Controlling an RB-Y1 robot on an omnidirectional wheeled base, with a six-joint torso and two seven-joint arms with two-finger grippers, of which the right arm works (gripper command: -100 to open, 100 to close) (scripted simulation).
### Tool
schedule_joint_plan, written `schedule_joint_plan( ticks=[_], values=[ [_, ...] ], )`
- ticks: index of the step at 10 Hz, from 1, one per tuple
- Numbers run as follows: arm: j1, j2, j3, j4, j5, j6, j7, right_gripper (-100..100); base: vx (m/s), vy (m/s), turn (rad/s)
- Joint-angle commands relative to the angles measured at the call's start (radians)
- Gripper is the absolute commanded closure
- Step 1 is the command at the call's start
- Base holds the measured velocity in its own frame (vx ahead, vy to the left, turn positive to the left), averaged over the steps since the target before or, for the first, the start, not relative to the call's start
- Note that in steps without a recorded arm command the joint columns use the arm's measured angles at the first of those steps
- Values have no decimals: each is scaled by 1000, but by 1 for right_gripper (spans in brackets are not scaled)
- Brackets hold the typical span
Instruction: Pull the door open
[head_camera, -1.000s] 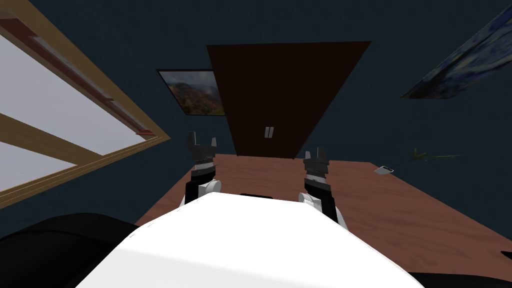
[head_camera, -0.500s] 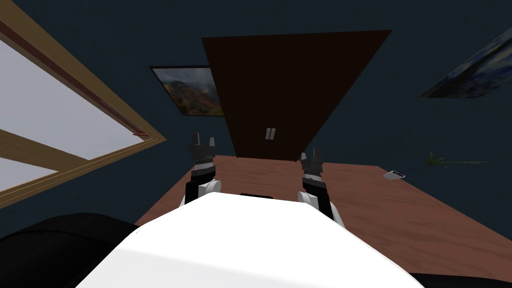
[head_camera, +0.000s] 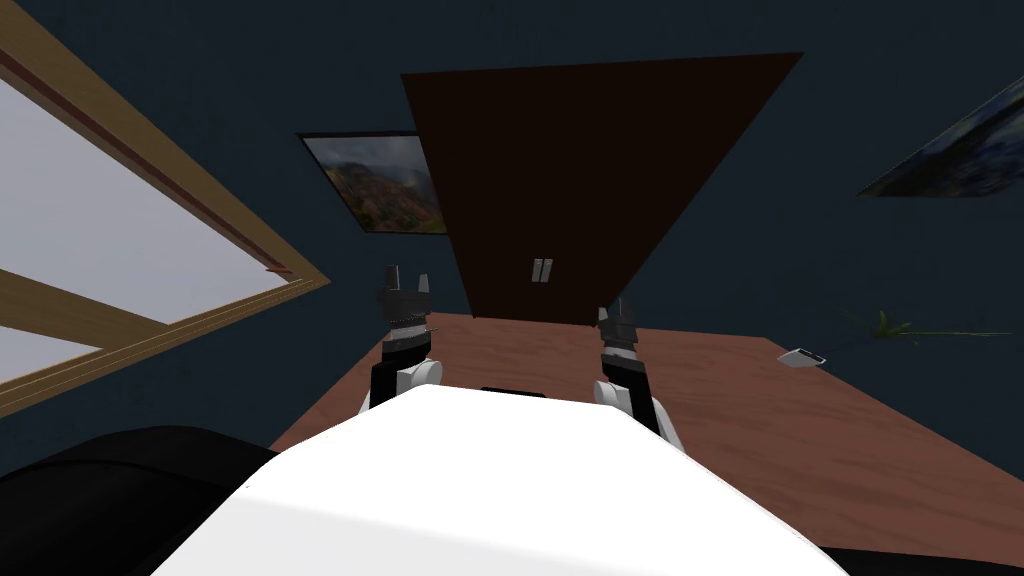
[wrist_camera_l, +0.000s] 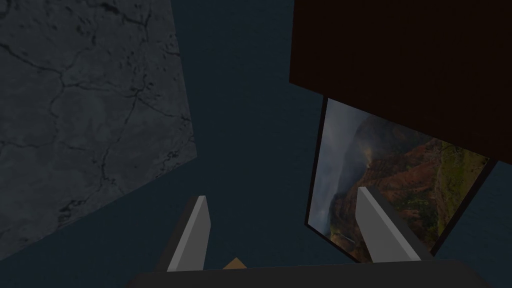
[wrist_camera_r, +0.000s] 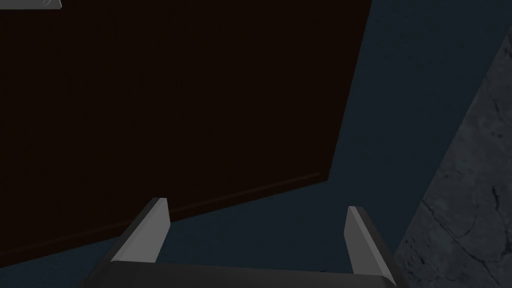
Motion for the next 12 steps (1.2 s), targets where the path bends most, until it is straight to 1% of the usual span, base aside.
schedule_joint_plan(
  ticks=[1,2,3,4,5,7,12],
  values=[
    [-19,-8,-3,42,13,1,-11,-100,135,-9,36],
    [-27,-11,-5,59,17,2,-16,-100,137,-14,35],
    [-45,-18,-9,93,27,5,-25,-100,134,-15,36],
    [-54,-22,-11,111,32,6,-30,-100,151,0,42],
    [-72,-29,-16,147,43,9,-41,-100,167,14,40],
    [-91,-35,-20,185,53,12,-51,-100,141,12,30],
    [-140,-51,-32,282,81,20,-79,-100,93,-7,27]
  ],
)
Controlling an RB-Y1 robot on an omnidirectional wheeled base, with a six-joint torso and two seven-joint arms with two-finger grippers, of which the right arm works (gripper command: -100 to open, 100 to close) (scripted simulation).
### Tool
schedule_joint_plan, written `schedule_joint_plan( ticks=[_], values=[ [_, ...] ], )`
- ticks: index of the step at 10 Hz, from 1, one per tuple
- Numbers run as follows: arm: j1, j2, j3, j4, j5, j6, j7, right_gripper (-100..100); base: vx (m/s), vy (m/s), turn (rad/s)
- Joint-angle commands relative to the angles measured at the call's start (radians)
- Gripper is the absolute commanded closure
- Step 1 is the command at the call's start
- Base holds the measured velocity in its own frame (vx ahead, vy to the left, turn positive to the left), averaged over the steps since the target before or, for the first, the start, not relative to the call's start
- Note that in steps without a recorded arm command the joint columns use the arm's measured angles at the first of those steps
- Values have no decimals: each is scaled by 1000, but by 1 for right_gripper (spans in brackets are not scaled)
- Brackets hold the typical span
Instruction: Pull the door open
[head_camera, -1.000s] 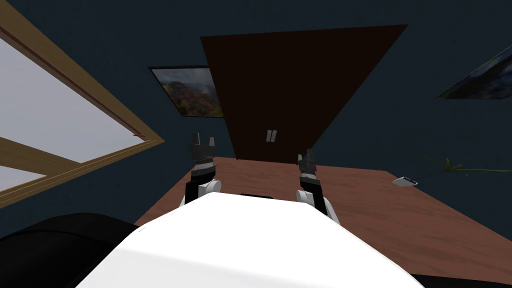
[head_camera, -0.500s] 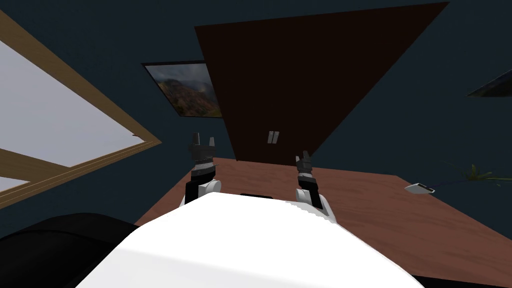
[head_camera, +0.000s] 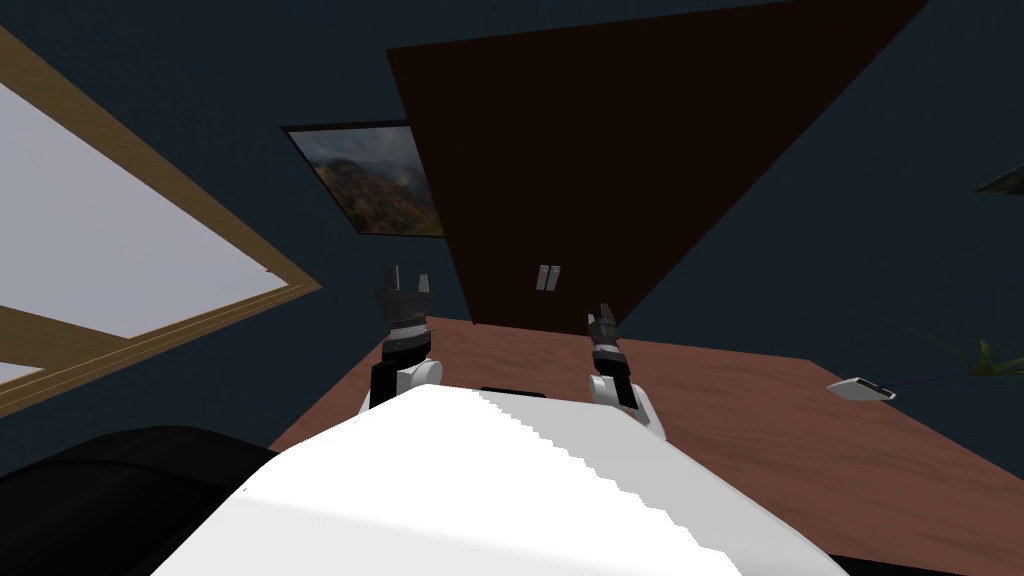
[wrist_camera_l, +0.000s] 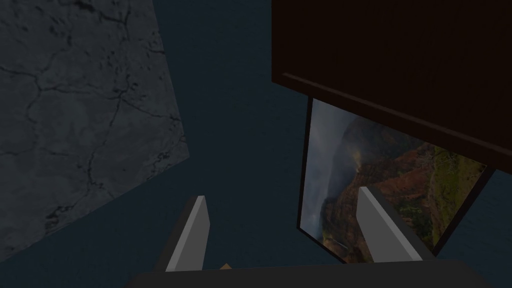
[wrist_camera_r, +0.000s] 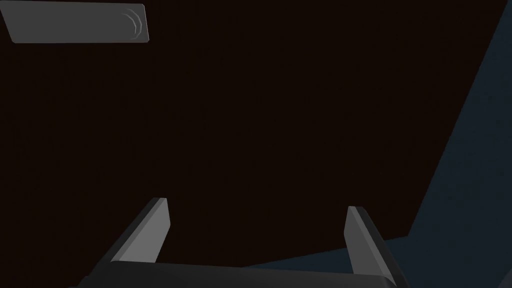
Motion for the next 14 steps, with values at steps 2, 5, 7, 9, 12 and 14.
schedule_joint_plan(
  ticks=[2,5,7,9,12,14],
  values=[
    [-25,-9,-7,52,14,3,-16,-100,106,-11,33],
    [-55,-17,-14,111,31,7,-33,-100,94,0,27],
    [-75,-21,-18,150,42,10,-44,-100,111,-8,32],
    [-104,-28,-25,207,58,15,-60,-100,125,-7,40],
    [-131,-34,-31,261,74,19,-76,-100,116,-10,29],
    [-150,-38,-35,297,84,22,-86,-100,87,-1,24]
  ],
)
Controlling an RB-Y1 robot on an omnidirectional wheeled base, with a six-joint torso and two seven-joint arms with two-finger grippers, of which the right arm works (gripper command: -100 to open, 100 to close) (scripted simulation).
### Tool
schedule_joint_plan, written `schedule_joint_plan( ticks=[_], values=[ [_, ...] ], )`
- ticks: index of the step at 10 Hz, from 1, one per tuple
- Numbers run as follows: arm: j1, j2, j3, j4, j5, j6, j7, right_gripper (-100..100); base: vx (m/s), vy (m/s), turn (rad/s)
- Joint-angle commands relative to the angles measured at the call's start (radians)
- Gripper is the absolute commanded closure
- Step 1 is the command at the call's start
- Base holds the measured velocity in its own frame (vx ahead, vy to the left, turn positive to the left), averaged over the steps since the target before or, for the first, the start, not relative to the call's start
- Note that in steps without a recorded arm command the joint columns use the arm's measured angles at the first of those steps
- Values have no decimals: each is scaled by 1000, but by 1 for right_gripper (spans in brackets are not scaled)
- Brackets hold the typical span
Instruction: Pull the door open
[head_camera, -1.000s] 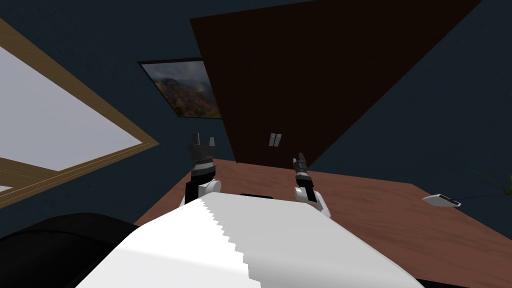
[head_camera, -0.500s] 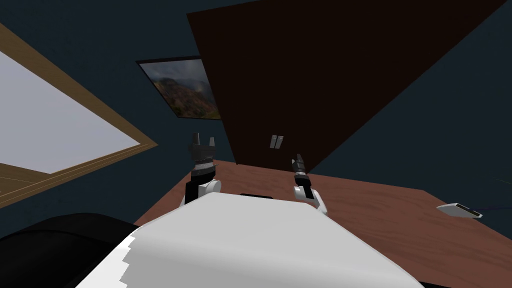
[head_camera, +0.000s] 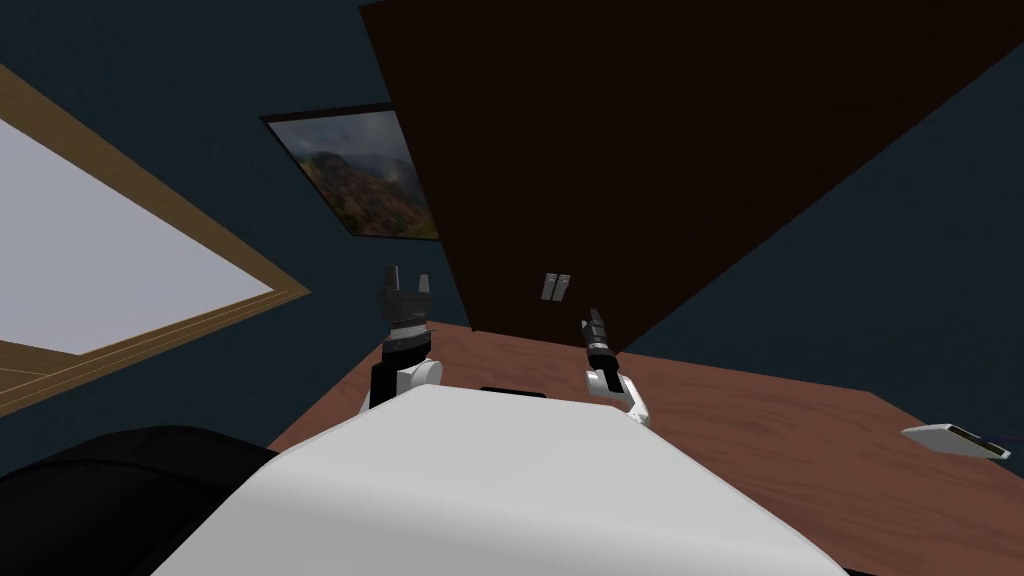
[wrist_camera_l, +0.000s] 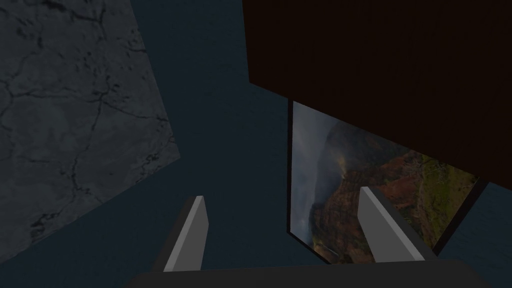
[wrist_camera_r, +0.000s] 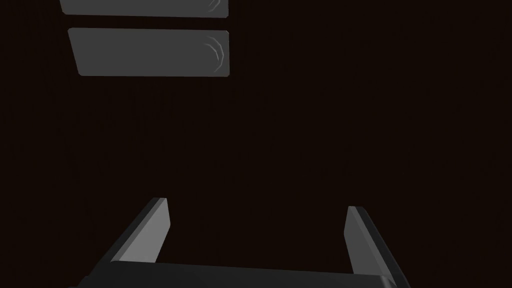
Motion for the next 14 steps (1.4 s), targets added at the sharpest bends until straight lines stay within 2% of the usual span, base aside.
schedule_joint_plan(
  ticks=[1,2,5,8,12,13,14],
  values=[
    [-15,-5,-4,30,7,0,-9,-100,92,4,26],
    [-31,-8,-7,63,16,2,-18,-100,128,-2,48],
    [-54,-12,-12,107,29,6,-31,-100,130,-17,26],
    [-93,-18,-20,180,50,11,-52,-100,164,-13,41],
    [-120,-21,-25,229,64,15,-65,-100,132,-13,24],
    [-113,-21,-23,216,62,16,-63,-100,61,-6,10],
    [-99,-41,-53,234,54,18,-64,-100,-4,-31,-125]
  ],
)
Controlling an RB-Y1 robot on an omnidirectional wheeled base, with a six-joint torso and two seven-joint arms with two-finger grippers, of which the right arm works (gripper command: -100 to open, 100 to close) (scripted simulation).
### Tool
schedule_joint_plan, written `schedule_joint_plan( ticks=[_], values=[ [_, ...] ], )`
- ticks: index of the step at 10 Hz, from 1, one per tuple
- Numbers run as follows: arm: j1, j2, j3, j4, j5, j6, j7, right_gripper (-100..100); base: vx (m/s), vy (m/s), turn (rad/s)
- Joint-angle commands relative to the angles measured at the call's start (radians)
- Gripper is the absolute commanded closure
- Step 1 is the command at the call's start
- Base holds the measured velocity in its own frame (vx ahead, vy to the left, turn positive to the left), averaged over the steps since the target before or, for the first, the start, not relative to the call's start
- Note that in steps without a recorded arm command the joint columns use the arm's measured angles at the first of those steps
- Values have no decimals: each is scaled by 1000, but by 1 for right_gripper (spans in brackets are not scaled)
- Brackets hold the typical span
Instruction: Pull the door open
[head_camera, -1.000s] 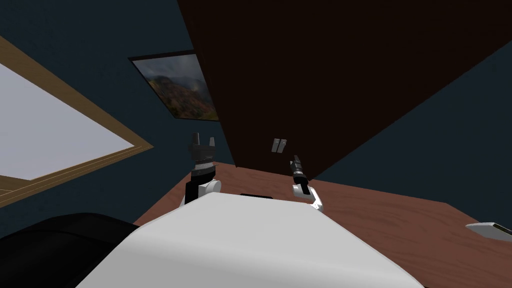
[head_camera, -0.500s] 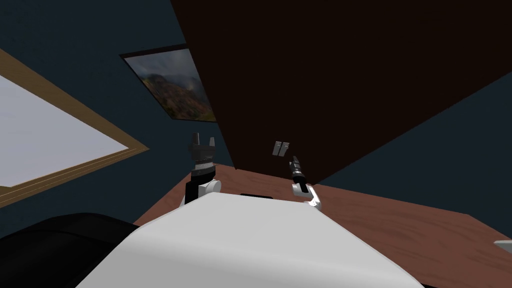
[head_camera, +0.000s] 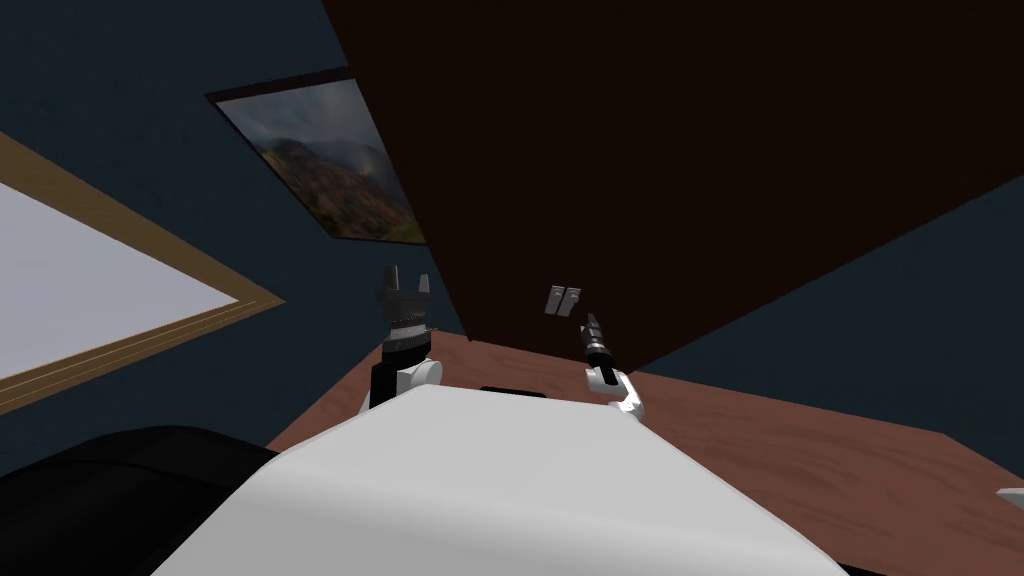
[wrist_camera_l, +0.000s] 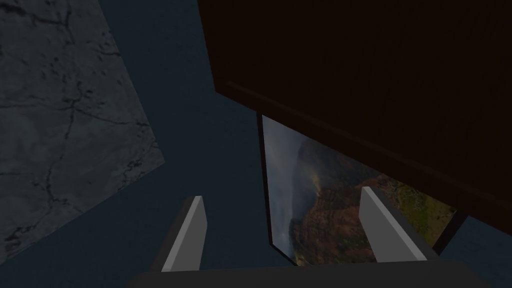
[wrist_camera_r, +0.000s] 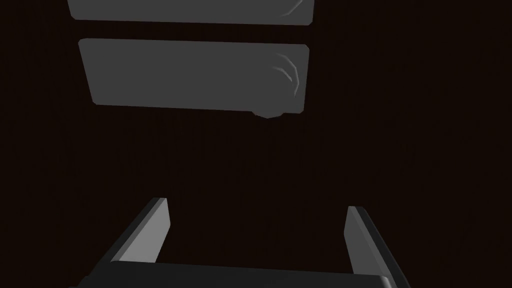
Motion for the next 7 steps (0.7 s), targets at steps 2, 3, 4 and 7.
schedule_joint_plan(
  ticks=[2,3,4,7],
  values=[
    [26,-36,-47,26,-15,1,-2,-100,-18,-54,-102],
    [33,-48,-65,37,-20,2,-3,-100,10,-53,-49],
    [38,-62,-84,51,-27,1,-3,-100,53,-62,-51],
    [31,-80,-104,74,-39,-4,-4,-100,155,-58,30]
  ],
)
